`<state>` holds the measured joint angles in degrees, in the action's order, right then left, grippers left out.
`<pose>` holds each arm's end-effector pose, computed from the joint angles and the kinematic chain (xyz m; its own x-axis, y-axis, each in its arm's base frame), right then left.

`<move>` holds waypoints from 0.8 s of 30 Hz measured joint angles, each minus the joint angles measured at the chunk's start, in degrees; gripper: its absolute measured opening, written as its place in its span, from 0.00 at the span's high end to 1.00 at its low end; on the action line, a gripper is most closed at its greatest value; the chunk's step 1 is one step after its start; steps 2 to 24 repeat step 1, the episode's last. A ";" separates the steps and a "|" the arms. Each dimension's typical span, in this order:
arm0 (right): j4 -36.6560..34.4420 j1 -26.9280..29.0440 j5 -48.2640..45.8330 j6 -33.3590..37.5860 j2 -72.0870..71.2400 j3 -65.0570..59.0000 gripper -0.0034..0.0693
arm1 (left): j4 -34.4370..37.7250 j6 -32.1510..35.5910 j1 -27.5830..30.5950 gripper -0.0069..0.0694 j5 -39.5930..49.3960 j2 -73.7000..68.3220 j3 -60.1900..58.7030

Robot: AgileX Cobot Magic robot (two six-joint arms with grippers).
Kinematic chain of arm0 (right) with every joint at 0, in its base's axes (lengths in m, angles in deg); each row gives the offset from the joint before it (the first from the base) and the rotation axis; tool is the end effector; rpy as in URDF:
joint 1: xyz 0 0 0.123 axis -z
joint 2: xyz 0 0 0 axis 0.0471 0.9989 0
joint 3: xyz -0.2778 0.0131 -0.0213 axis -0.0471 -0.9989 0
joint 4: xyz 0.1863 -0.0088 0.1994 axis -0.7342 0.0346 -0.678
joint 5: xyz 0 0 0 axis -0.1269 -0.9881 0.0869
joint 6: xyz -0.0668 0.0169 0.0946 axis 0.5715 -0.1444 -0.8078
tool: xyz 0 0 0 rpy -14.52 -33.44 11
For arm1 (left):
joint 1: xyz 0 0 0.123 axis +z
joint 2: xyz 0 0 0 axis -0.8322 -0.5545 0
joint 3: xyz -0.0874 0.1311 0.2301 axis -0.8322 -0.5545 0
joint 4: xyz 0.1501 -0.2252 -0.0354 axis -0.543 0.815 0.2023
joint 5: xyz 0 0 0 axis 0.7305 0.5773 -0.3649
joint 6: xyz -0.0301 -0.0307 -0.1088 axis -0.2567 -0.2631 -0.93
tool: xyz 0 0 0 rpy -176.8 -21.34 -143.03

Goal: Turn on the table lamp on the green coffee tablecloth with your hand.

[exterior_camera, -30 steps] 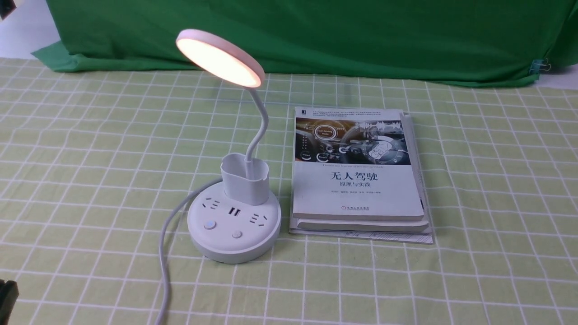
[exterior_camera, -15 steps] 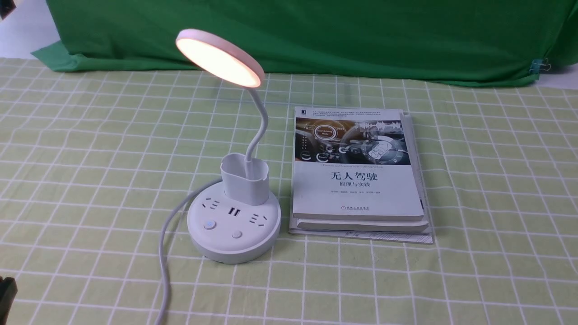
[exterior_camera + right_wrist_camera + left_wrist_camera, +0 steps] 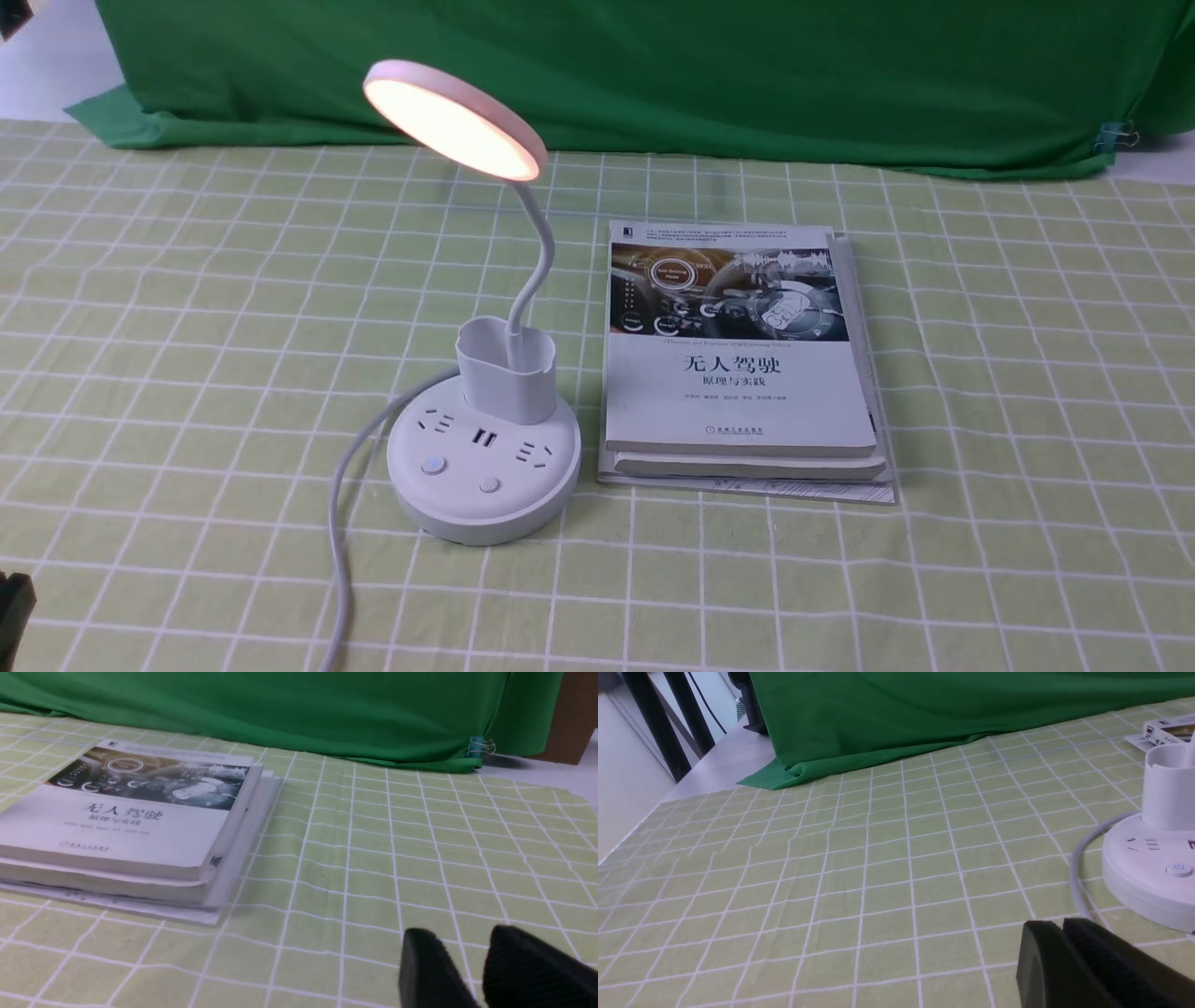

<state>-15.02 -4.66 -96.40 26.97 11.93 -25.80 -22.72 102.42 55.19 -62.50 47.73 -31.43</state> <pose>0.1085 0.0076 0.1861 -0.1369 -0.1204 -0.9832 -0.0834 0.9905 -0.1097 0.1094 -0.0018 0.1876 -0.1240 0.2529 -0.9595 0.0494 0.9673 0.2486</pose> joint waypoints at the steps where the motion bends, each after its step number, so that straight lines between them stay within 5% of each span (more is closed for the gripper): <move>1: 0.00 0.00 0.00 0.00 0.00 0.00 0.62 | 0.00 0.00 0.00 0.88 0.00 0.00 0.00; 24: 0.00 0.00 0.00 0.00 0.00 0.00 0.62 | 0.00 0.00 0.00 0.88 0.00 0.00 0.00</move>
